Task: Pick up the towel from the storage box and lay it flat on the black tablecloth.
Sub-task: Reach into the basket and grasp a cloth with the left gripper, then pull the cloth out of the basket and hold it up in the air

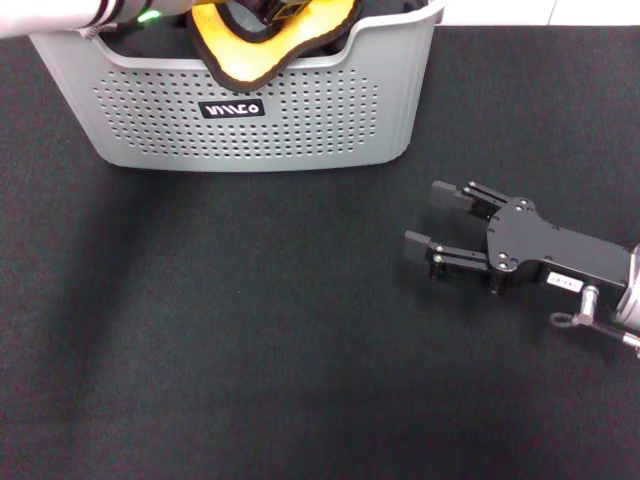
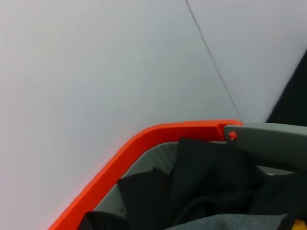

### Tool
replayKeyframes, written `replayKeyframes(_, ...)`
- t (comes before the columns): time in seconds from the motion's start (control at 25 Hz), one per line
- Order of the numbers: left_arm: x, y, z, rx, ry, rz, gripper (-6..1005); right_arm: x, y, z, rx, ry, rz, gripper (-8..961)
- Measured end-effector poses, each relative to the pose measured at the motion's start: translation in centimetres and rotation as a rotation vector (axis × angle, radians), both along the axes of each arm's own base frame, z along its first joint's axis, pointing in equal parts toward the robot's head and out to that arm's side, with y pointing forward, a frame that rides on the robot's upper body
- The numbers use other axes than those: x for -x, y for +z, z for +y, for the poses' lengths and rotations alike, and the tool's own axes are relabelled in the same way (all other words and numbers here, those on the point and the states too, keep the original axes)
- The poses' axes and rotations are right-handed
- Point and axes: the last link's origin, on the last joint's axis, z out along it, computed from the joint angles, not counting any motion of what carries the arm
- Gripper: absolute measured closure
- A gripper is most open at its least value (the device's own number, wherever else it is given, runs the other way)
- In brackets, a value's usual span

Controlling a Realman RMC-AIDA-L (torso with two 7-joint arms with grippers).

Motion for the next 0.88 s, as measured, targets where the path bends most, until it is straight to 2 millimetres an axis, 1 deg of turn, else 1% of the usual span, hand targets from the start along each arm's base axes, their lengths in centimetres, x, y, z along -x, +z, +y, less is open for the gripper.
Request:
replayKeyframes(0.12, 0.0, -0.2, -0.2, 0.009, 0.0, -0.016, 237, -0.1, 0.0, -0.1, 0.001, -0.004, 0.001, 75)
replayKeyframes(0.32, -0.7, -0.2, -1.0, 0.012, -0.031, -0.047, 436, -0.3, 0.0, -0.3, 0.0, -0.013, 0.003, 76)
replayKeyframes(0.44, -0.9, -0.1, -1.0, 0.006, -0.035, -0.056, 680, -0.5, 0.0, -0.4, -0.001, -0.019, 0.003, 76)
replayKeyframes(0.68, -1.3, 0.2, -1.2, -0.001, -0.039, -0.075, 902, -1.0, 0.0, -0.8, -0.017, -0.026, 0.001, 76)
replayKeyframes(0.88, -1.9, 1.0, -1.4, -0.019, -0.046, -0.115, 996, -1.2, 0.4, -1.1, -0.035, -0.033, 0.027, 77)
